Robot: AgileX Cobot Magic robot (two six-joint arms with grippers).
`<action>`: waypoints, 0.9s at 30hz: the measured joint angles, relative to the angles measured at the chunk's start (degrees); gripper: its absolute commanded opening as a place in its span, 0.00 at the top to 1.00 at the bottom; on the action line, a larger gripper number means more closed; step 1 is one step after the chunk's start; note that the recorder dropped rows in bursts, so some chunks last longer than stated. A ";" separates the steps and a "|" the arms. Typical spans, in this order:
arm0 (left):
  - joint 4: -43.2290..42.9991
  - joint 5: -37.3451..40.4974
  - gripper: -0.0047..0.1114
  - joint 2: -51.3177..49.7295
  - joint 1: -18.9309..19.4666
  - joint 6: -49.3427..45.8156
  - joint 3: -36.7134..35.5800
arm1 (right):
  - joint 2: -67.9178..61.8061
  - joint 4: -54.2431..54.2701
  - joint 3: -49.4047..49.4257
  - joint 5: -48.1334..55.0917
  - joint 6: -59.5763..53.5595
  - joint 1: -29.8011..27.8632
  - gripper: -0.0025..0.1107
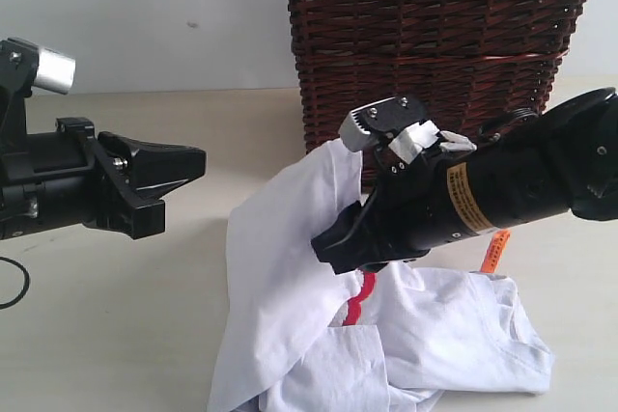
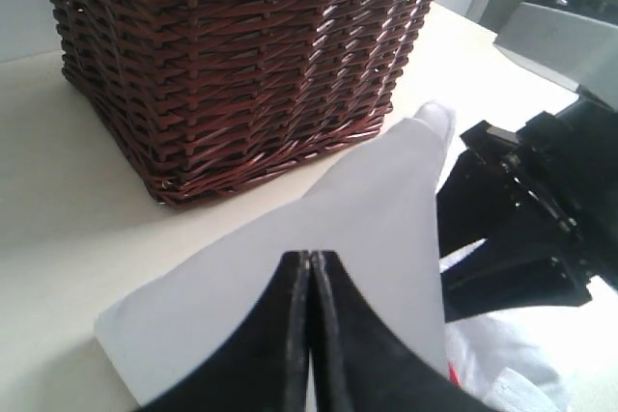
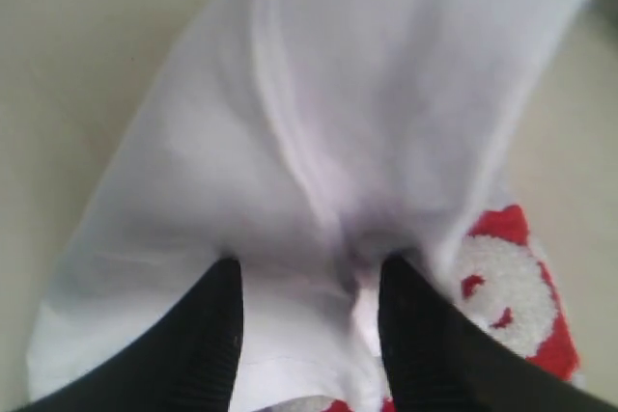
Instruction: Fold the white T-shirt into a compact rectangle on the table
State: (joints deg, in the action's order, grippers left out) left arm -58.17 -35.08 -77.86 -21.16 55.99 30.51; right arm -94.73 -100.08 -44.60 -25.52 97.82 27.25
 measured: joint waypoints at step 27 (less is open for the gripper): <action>0.00 0.00 0.96 0.00 0.00 0.00 0.00 | 5.73 2.04 -3.10 -19.57 -6.28 0.00 0.98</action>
State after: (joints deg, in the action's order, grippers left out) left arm -58.17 -35.08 -77.86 -21.16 55.99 30.51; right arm -89.00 -98.03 -47.70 -45.09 91.54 27.25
